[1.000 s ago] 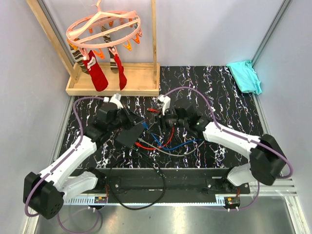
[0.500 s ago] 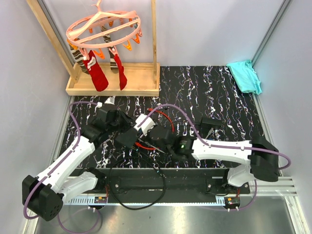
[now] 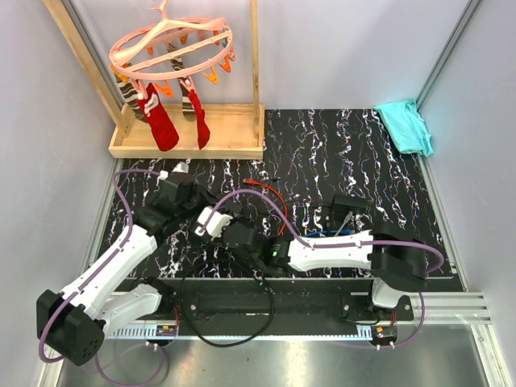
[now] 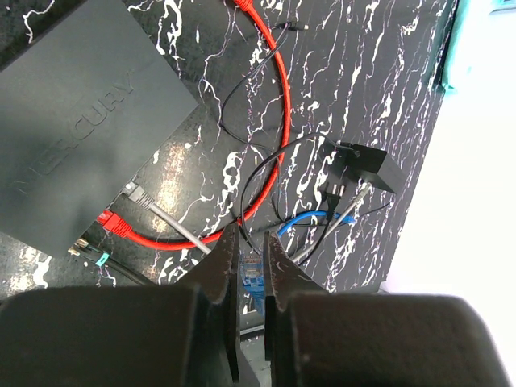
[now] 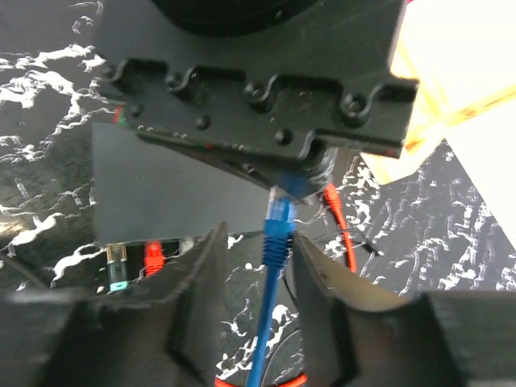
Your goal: Insert the plug into the switch port
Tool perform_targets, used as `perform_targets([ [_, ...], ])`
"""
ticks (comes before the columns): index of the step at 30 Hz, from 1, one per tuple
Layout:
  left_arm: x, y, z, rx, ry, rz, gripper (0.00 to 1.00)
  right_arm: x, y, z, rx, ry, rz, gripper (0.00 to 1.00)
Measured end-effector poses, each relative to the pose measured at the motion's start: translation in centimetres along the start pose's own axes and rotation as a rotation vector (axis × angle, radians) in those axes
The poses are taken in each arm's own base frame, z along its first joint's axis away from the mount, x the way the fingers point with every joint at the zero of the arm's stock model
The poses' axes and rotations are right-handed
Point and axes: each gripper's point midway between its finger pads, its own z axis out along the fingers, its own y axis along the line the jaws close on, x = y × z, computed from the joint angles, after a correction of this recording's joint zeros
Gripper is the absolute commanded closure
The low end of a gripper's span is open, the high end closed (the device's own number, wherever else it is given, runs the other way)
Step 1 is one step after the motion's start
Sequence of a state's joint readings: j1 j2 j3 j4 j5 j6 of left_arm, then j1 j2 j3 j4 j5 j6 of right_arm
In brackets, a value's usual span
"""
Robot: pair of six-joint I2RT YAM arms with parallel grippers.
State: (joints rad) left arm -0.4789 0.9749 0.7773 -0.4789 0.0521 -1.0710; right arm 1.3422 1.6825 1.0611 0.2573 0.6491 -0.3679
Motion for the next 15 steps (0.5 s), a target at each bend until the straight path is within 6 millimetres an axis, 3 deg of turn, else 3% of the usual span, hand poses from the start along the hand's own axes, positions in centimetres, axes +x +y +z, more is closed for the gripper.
perform_targets([
  [1, 0.00, 0.07, 0.00, -0.003, -0.001, 0.001, 1.00, 0.00, 0.00, 0.16, 0.009, 0.002, -0.013, 0.66],
  [5, 0.03, 0.38, -0.01, -0.017, -0.001, 0.000, 1.00, 0.09, -0.41, 0.37, 0.039, 0.012, -0.040, 0.70],
  [6, 0.03, 0.39, -0.04, -0.019, -0.001, 0.000, 1.00, 0.11, -0.48, 0.35, 0.043, 0.013, -0.044, 0.75],
  [7, 0.01, 0.37, -0.09, -0.020, -0.001, 0.000, 1.00, 0.13, -0.51, 0.34, 0.044, 0.014, -0.048, 0.88],
  [9, -0.04, 0.35, -0.18, -0.024, -0.002, 0.002, 1.00, 0.17, -0.68, 0.31, 0.051, 0.017, -0.060, 1.00],
  [11, -0.03, 0.41, -0.25, -0.029, 0.000, 0.001, 0.99, 0.12, -0.83, 0.29, 0.061, 0.016, -0.058, 1.00],
  [15, -0.14, 0.41, -0.39, -0.036, -0.002, 0.009, 0.76, 0.06, -0.78, 0.26, 0.061, 0.014, -0.056, 1.00],
])
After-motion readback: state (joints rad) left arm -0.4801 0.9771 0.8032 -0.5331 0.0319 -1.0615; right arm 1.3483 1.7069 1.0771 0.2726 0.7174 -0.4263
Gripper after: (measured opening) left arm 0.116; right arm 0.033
